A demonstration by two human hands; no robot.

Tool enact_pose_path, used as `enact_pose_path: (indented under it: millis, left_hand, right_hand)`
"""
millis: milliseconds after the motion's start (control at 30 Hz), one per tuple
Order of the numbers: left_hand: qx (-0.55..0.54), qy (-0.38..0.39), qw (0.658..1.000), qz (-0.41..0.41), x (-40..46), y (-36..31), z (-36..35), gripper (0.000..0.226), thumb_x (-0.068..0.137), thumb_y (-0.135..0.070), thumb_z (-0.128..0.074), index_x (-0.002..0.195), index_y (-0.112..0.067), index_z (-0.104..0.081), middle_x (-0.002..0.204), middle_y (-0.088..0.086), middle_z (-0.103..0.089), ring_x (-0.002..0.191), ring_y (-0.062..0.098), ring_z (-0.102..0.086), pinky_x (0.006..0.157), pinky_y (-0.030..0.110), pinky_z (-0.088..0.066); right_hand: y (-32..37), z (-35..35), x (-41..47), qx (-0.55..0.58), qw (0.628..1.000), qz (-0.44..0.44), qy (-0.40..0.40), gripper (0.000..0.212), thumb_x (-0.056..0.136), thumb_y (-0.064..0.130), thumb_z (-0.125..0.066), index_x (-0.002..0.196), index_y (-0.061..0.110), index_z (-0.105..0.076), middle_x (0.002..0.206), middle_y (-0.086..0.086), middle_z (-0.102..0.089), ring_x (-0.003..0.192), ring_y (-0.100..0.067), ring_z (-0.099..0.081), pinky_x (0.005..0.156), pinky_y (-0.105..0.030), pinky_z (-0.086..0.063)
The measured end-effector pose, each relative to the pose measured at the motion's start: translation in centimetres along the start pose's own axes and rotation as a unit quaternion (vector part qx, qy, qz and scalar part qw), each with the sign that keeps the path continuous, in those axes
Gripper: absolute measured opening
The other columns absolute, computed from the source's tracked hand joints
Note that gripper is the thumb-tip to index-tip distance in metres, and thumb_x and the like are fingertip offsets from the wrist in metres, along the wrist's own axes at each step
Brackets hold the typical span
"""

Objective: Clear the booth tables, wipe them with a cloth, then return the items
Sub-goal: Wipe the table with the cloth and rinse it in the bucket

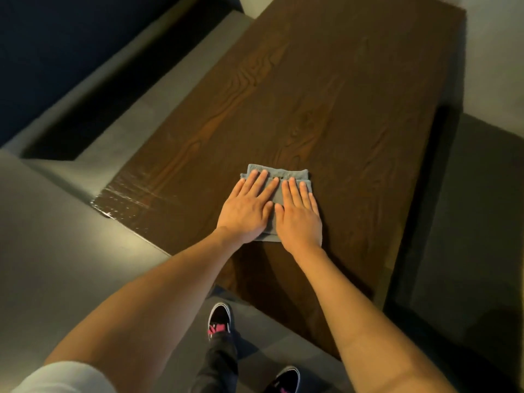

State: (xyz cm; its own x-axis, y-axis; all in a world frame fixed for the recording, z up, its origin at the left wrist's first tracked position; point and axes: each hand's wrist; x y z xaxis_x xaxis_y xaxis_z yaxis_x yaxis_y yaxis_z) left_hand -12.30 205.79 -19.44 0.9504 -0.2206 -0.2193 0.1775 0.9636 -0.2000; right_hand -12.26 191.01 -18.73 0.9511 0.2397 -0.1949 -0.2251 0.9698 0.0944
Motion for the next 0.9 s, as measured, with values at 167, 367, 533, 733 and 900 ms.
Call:
enact_pose_path:
  millis: [167,367,533,733,900]
  left_hand:
    - [-0.007,-0.013,1.000,0.026,0.6,5.9,1.4,0.059,0.107,-0.051,-0.011,0.161,-0.032,0.004,0.169,-0.001,0.007,0.155,0.021,0.013,0.126,0.041,0.007]
    - [-0.026,-0.018,0.999,0.023,3.7,12.4,3.7,0.059,0.107,-0.050,-0.011,0.161,-0.032,0.002,0.169,-0.001,0.006,0.155,0.021,0.013,0.126,0.041,0.007]
    - [-0.024,-0.023,0.999,0.018,7.0,16.9,5.0,0.058,0.107,-0.049,-0.013,0.161,-0.031,0.001,0.169,0.000,0.005,0.155,0.021,0.012,0.127,0.043,0.003]
    - [-0.019,-0.028,0.999,0.035,9.5,21.8,6.7,0.058,0.108,-0.046,-0.016,0.161,-0.029,0.000,0.170,0.001,0.004,0.155,0.022,0.010,0.126,0.041,0.005]
    - [-0.037,-0.034,0.997,0.053,7.6,25.3,6.3,0.058,0.109,-0.045,-0.016,0.162,-0.029,0.000,0.170,0.002,0.004,0.156,0.023,0.007,0.127,0.041,0.001]
  right_hand:
    - [5.1,0.2,4.0,-0.032,0.999,0.021,0.005,0.060,0.107,0.042,-0.014,0.159,0.016,-0.001,0.168,-0.003,-0.002,0.154,-0.020,0.003,0.124,-0.039,0.000]
    - [10.0,0.3,10.0,-0.037,0.999,0.011,-0.009,0.060,0.106,0.041,-0.015,0.159,0.014,-0.005,0.167,-0.005,-0.006,0.154,-0.021,0.000,0.126,-0.042,-0.006]
    - [12.6,0.9,15.1,-0.036,0.999,0.010,-0.015,0.060,0.106,0.040,-0.015,0.159,0.014,-0.005,0.167,-0.005,-0.006,0.155,-0.021,0.000,0.126,-0.041,-0.006]
    - [16.3,1.3,20.0,-0.023,0.999,0.021,-0.029,0.059,0.107,0.038,-0.019,0.160,0.014,-0.005,0.168,-0.006,-0.005,0.155,-0.021,0.000,0.126,-0.041,-0.004]
    - [20.1,0.9,20.2,-0.021,0.998,0.046,-0.030,0.059,0.107,0.038,-0.020,0.160,0.014,-0.006,0.168,-0.007,-0.005,0.155,-0.022,0.001,0.126,-0.042,-0.005]
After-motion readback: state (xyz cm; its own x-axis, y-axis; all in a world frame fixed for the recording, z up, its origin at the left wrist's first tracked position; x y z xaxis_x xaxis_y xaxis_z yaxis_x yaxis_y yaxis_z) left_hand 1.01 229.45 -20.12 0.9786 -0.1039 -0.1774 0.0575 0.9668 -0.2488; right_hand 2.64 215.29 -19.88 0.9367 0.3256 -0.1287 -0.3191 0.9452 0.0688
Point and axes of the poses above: each hand's wrist, its own x-axis towards the middle knuckle, its own z-axis out of the back of the hand, y = z × x
